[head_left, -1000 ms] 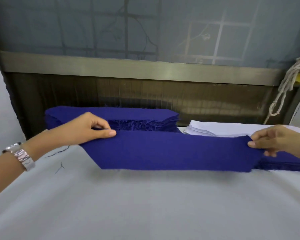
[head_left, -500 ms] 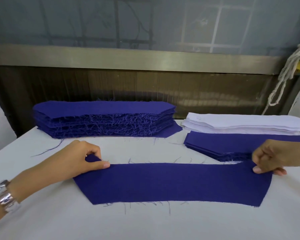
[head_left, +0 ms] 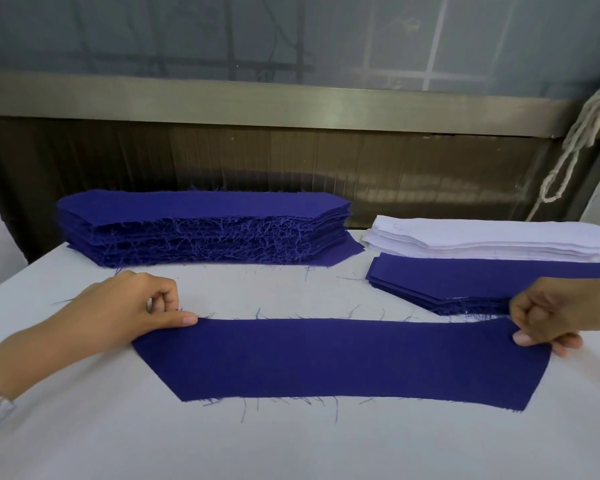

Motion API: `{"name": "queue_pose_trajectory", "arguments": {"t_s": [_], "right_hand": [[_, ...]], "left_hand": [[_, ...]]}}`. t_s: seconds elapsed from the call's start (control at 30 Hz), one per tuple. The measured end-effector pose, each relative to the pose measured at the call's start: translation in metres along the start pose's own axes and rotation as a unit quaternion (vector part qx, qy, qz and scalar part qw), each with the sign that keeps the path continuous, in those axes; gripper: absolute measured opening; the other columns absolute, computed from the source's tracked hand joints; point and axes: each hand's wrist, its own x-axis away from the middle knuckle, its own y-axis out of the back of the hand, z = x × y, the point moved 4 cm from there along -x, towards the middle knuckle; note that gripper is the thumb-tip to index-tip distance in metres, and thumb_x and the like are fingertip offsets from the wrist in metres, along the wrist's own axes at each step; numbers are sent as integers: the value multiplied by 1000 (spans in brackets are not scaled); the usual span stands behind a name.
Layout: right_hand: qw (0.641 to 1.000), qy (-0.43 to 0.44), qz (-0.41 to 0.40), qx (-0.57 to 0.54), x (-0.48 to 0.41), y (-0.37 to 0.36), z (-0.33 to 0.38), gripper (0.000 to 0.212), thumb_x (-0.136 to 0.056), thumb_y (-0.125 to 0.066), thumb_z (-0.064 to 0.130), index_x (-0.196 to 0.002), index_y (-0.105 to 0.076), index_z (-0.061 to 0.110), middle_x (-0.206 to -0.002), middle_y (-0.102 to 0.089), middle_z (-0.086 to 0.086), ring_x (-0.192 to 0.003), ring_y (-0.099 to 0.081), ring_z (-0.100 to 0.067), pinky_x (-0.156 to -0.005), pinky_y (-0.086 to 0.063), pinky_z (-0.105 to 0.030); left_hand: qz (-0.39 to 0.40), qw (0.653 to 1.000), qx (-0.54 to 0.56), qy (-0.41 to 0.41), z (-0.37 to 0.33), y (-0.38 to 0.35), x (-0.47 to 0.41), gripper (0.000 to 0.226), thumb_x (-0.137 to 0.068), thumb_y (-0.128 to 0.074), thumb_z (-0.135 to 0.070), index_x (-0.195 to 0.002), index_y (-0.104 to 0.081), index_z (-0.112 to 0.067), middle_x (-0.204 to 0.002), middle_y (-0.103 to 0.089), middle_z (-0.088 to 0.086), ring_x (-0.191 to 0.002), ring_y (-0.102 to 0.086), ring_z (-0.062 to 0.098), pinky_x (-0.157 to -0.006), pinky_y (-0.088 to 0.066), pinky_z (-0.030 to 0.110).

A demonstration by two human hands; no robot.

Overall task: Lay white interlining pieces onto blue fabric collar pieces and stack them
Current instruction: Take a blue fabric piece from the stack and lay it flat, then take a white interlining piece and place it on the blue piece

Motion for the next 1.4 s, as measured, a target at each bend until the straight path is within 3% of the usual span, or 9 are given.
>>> {"name": "queue_pose_trajectory", "arguments": {"t_s": [0.17,0.43,0.63,0.7,0.83,1.03,1.17,1.3,1.4], "right_hand": [[999,-34,-24,25,14,0,6,37,-76,-84,54,-80,-67,21,-70,-72,-16,-53,-60,-14,-52,-46,-23],[998,-41,-27,41,44,-13,59,34,-74,-82,53,-78,-68,22,-76,-75,-11,-61,-65,-11,-53,-45,-19],[985,-85,-132,76,59,9,74,30,-97,-62,37,-85,-62,9,-82,-78,-4,-65,-67,-7,-56,-46,-20],[979,-79,-185,42,62,23,78,29,-98,-62,33,-83,-65,8,-81,-78,-4,-67,-69,-10,-61,-47,-24],[943,-84,-320,-45,64,49,71,19,-98,-63,18,-89,-71,3,-82,-77,-11,-72,-67,-20,-63,-48,-28],[871,-107,-472,-88,61,88,31,20,-98,-61,9,-100,-72,-7,-100,-71,-21,-89,-61,-30,-68,-46,-29],[821,-119,-542,-138,54,110,-8,21,-94,-65,9,-98,-72,-10,-97,-68,-20,-86,-55,-30,-64,-43,-28],[798,-139,-571,-134,40,123,-34,20,-91,-67,9,-94,-72,-10,-78,-59,-16,-65,-49,-28,-65,-41,-28],[786,-160,-590,-97,29,133,-47,16,-92,-63,9,-89,-72,-4,-85,-60,-16,-82,-58,-34,-77,-43,-33]], "left_hand": [[12,999,-33,0,2,3,0,46,-52,-51,-90,-80,-58,-54,-65,-63,-26,-68,-57,-9,-57,-45,22],[-69,997,-19,-18,0,13,2,48,-61,-58,-79,-64,-59,-31,-56,-58,-15,-50,-54,3,-49,-43,25],[-150,981,-58,-108,-50,10,4,36,-73,-55,-70,-71,-55,-35,-80,-59,-20,-56,-54,5,-47,-44,26],[-158,976,-54,-140,-74,7,-3,25,-79,-61,-61,-73,-56,-37,-74,-59,-11,-59,-55,5,-48,-44,26],[-165,964,-9,-209,-122,-1,-26,15,-87,-70,-33,-80,-57,-36,-71,-54,-15,-74,-54,11,-54,-40,21],[-146,946,-12,-288,-194,-27,-85,10,-95,-61,-28,-103,-67,-26,-90,-56,-17,-82,-53,-2,-65,-38,12],[-140,935,-16,-326,-244,-49,-128,21,-99,-55,-31,-113,-68,-21,-101,-56,-12,-87,-51,3,-76,-45,19],[-118,937,-28,-329,-276,-66,-165,26,-103,-48,-29,-115,-68,-16,-108,-58,-3,-94,-54,12,-82,-48,29],[-100,948,-43,-300,-288,-72,-188,27,-105,-43,-19,-99,-69,-12,-106,-59,4,-95,-56,19,-85,-50,40]]}}
